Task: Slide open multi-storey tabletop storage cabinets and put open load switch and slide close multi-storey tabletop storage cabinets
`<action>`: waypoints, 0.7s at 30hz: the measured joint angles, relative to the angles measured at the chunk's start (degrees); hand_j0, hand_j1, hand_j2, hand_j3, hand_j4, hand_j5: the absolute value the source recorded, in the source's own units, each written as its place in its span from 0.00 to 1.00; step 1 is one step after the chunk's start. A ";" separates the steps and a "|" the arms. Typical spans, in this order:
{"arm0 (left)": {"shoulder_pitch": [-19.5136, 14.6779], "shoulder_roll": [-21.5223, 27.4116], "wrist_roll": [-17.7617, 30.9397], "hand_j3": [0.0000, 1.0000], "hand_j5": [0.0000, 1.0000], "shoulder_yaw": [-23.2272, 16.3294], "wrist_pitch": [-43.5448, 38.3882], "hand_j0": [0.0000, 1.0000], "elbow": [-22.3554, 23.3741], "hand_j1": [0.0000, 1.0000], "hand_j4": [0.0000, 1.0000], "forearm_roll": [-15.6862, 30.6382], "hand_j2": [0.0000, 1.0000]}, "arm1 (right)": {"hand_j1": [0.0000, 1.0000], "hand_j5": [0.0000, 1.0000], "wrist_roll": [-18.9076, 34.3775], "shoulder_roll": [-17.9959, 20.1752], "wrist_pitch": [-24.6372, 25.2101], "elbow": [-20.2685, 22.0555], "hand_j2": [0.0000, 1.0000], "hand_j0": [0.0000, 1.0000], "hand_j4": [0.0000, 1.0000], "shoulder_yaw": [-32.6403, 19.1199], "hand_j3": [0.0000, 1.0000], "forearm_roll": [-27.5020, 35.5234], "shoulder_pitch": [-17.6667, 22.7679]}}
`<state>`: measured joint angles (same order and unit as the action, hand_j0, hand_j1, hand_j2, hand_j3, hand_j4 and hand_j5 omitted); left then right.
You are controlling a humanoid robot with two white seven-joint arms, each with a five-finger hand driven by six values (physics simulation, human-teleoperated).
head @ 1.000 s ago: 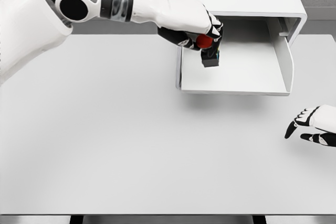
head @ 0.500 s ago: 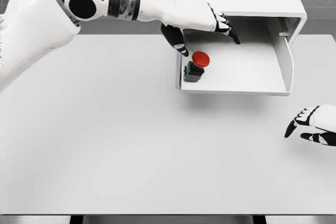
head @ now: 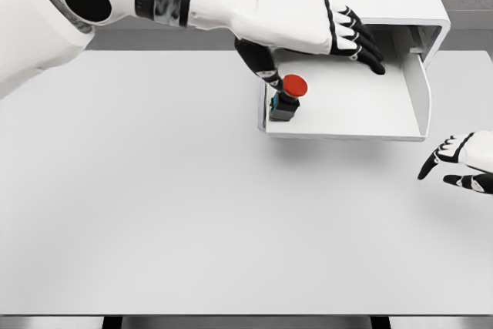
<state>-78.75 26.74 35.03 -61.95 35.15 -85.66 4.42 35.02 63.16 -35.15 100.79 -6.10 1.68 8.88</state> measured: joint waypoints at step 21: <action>10.55 30.26 -0.91 1.00 1.00 -0.43 0.02 1.00 -7.38 1.00 1.00 -0.20 1.00 | 0.58 0.58 0.01 -0.54 0.04 0.00 0.58 0.58 0.58 11.77 0.58 0.08 -13.45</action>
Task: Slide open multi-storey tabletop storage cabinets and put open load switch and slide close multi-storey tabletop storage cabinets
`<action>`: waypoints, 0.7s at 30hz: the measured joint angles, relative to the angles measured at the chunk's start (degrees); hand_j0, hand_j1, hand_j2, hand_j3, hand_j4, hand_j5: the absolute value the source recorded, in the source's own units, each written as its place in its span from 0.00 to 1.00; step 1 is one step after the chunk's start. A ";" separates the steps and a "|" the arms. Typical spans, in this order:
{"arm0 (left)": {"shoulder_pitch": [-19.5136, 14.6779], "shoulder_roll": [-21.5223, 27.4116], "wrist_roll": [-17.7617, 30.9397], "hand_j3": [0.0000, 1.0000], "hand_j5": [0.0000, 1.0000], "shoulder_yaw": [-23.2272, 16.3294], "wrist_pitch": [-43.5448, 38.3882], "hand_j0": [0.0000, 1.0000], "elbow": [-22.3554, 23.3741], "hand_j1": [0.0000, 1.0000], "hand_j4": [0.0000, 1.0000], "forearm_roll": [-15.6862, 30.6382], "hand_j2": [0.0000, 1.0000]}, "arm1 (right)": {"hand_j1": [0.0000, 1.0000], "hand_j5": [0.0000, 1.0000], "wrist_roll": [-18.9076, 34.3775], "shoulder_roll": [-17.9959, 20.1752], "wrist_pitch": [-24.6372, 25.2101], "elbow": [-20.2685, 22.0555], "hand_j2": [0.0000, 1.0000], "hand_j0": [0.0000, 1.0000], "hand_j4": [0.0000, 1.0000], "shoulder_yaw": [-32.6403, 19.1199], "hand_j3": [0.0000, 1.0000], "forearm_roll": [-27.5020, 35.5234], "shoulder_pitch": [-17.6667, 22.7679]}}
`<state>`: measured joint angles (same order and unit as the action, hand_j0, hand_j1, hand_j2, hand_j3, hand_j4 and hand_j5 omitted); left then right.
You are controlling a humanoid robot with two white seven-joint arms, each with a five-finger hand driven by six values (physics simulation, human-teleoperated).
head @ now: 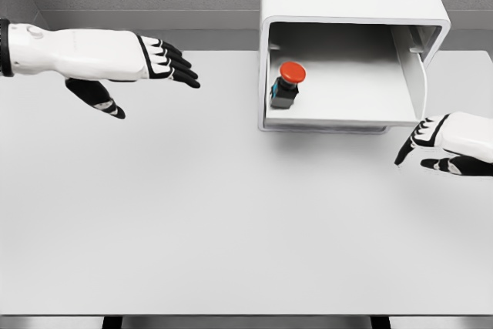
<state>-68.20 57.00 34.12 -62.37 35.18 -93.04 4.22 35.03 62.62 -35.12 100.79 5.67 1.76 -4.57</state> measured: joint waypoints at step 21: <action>0.00 -0.78 0.09 1.00 1.00 -4.28 -0.02 1.00 0.32 1.00 1.00 -1.65 1.00 | 0.59 0.59 -0.01 -2.46 -0.04 -0.08 0.59 0.59 0.59 9.07 0.59 -0.07 -10.55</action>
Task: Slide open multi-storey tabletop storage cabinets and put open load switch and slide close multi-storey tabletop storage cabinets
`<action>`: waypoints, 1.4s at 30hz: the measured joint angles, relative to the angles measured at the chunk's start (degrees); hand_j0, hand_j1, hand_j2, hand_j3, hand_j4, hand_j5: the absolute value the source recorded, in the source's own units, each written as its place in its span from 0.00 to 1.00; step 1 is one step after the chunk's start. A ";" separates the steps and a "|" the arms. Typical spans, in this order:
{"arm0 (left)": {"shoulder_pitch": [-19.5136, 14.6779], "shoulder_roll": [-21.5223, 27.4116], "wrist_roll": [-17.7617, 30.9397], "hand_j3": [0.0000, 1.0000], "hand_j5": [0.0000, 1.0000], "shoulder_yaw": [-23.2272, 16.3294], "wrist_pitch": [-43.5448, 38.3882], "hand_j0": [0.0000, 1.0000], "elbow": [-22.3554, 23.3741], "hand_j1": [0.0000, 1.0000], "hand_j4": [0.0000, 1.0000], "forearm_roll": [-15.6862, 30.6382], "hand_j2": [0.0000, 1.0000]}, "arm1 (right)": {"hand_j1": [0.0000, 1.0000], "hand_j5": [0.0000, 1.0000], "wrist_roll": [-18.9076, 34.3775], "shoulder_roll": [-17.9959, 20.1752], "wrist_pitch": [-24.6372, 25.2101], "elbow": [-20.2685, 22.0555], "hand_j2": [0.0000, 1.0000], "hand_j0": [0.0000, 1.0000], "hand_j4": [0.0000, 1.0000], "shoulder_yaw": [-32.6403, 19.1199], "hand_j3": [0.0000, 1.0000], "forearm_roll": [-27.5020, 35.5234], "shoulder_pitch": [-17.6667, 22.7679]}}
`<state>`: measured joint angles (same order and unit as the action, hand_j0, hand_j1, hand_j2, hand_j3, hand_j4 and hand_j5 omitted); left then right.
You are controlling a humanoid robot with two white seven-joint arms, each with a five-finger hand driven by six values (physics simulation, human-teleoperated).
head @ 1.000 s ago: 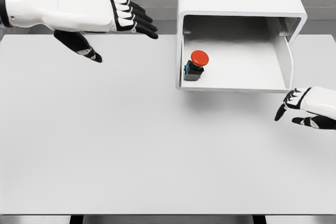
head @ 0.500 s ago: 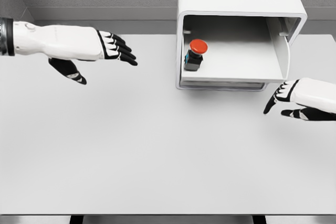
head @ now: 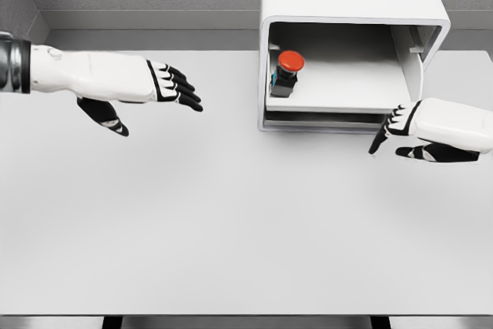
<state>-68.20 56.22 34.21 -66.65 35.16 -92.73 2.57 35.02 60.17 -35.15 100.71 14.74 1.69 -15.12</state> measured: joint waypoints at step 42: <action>0.00 0.02 0.09 1.00 1.00 -2.65 -0.01 1.00 1.21 1.00 1.00 -0.01 1.00 | 0.60 0.60 0.00 -6.65 0.00 -6.08 0.60 0.60 0.60 11.92 0.60 -1.30 -14.41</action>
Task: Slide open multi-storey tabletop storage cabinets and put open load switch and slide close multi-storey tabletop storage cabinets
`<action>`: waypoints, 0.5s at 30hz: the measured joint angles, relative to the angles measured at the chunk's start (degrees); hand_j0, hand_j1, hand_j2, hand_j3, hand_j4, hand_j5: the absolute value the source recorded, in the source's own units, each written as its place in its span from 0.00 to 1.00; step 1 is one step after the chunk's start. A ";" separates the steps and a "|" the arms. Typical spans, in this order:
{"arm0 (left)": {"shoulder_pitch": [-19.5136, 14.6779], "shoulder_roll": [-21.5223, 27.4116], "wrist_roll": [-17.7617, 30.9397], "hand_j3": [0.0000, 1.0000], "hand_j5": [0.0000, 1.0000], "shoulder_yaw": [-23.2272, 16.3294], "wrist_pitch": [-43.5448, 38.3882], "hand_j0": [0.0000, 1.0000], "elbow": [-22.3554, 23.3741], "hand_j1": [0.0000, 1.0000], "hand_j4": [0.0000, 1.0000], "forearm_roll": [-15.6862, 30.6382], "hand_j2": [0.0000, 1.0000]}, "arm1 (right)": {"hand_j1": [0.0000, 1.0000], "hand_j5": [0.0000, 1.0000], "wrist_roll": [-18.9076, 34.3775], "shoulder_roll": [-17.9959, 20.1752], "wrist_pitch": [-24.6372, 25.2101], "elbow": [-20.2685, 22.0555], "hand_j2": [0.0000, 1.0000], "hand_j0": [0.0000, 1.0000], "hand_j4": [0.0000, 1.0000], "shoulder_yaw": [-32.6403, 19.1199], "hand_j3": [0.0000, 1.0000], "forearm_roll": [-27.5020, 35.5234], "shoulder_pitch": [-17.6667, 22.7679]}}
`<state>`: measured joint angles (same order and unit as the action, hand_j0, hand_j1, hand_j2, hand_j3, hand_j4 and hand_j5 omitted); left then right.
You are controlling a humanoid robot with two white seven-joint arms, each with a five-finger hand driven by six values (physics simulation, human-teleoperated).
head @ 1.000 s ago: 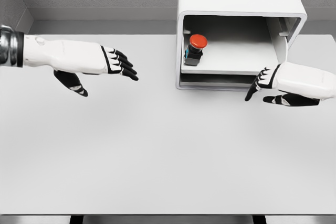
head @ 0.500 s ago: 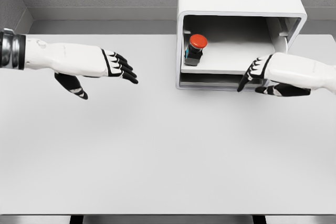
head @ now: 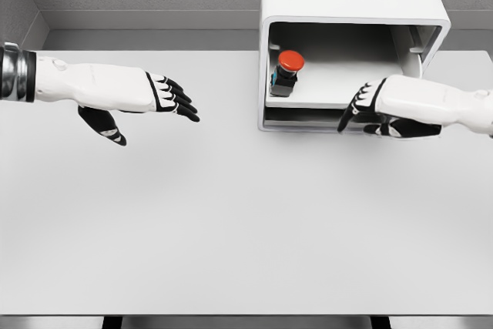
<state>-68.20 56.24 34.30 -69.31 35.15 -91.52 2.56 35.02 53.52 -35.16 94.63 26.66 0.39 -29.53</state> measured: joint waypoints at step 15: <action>-0.09 -0.01 0.00 1.00 1.00 -0.79 0.00 1.00 0.03 1.00 1.00 0.00 1.00 | 0.60 0.60 0.00 -2.11 0.00 -3.48 0.60 0.60 0.60 2.94 0.60 -1.51 -2.72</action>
<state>-68.29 56.23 34.30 -70.09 35.15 -91.49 2.56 35.02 51.41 -35.16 91.14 29.60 -1.12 -32.25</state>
